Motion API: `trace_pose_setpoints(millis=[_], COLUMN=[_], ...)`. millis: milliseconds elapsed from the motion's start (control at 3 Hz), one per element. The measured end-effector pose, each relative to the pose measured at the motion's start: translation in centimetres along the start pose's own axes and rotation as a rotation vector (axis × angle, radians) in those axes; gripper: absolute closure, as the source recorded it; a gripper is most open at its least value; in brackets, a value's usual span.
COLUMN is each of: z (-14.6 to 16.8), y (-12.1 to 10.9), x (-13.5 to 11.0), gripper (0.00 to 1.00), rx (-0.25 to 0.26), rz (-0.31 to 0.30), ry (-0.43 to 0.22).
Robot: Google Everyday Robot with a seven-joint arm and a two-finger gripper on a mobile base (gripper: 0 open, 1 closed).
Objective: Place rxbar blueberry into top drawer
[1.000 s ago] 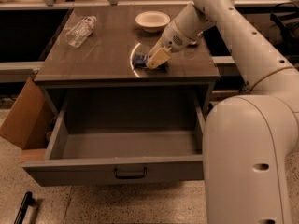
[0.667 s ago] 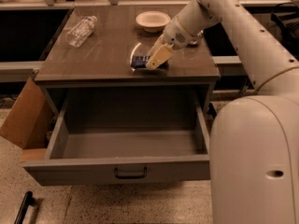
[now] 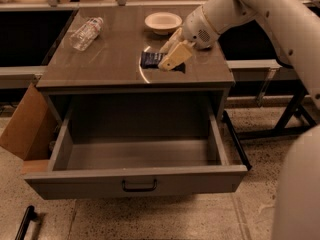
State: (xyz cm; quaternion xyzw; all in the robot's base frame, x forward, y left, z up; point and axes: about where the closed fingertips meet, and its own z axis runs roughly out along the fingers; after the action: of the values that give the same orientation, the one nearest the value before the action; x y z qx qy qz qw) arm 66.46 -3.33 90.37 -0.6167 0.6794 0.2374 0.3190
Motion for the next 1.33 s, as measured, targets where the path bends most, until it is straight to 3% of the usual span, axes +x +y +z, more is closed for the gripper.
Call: trace_pose_setpoints(millis=[333, 667, 1333], z=[0.2, 2.5, 3.5], y=[3.5, 7.3, 7.9], x=[-0.6, 0.6, 1.9], gripper=[1.0, 1.0, 1.0], rx=[0.009, -0.037, -0.057], rz=[0.03, 0.087, 0.118], ry=[-0.005, 0.033, 0.032])
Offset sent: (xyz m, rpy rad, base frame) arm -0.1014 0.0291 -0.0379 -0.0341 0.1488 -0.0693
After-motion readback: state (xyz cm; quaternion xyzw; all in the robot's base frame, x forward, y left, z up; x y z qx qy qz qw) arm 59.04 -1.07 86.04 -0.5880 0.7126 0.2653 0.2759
